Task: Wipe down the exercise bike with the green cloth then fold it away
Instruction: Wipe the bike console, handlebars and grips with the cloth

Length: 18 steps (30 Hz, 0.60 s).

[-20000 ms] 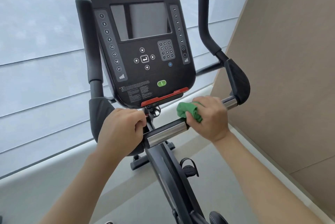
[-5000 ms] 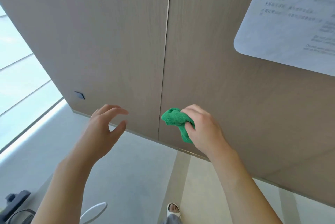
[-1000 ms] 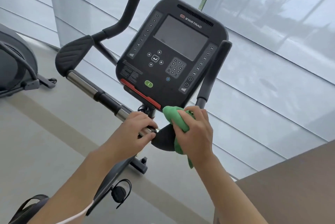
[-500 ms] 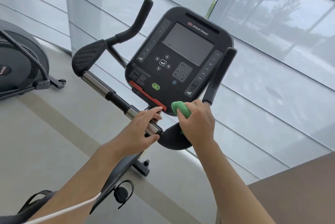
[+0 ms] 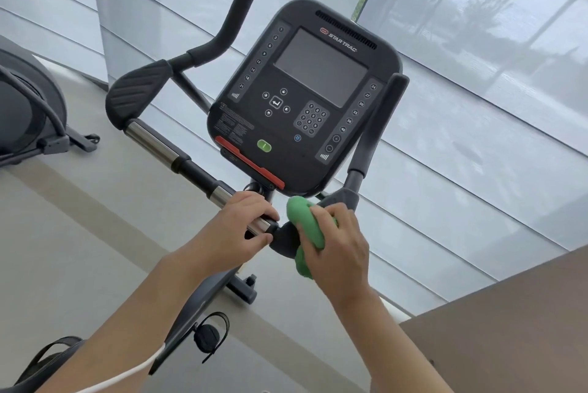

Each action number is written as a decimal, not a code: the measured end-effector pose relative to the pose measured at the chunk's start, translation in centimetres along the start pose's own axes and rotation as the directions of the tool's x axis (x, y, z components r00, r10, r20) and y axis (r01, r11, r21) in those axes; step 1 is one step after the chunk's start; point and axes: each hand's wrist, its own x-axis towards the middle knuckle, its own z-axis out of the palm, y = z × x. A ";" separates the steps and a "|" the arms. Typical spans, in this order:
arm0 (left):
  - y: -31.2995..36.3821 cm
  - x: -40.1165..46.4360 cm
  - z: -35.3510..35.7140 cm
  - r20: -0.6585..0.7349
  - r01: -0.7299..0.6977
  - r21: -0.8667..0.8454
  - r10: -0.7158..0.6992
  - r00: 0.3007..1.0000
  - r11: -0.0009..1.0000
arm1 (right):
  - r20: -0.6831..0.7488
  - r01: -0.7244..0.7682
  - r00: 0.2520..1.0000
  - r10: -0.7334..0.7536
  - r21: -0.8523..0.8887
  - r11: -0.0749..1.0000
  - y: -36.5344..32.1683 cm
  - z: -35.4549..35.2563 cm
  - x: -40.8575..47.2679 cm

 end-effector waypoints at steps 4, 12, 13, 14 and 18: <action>0.1 0.0 0.2 -0.001 0.041 0.001 -0.041 0.999 0.999 | -0.007 -0.133 0.991 0.133 -0.046 0.990 1.8 0.1 5.2; 0.7 -0.1 0.2 0.001 0.084 0.001 -0.084 0.997 0.997 | 0.097 -0.204 0.970 0.222 -0.167 0.965 2.4 1.7 10.7; 0.8 -0.1 0.2 0.000 0.087 -0.006 -0.087 0.996 0.996 | 0.114 -0.203 0.968 0.222 -0.155 0.967 2.2 1.4 10.3; 0.8 -0.1 0.1 -0.002 0.086 -0.012 -0.086 0.996 0.996 | 0.140 -0.190 0.967 0.211 -0.145 0.971 1.8 1.1 9.7; 0.3 -0.8 0.0 -0.042 0.087 0.028 -0.086 0.995 0.996 | 0.186 -0.120 0.975 0.125 -0.034 0.992 -1.2 -0.5 5.1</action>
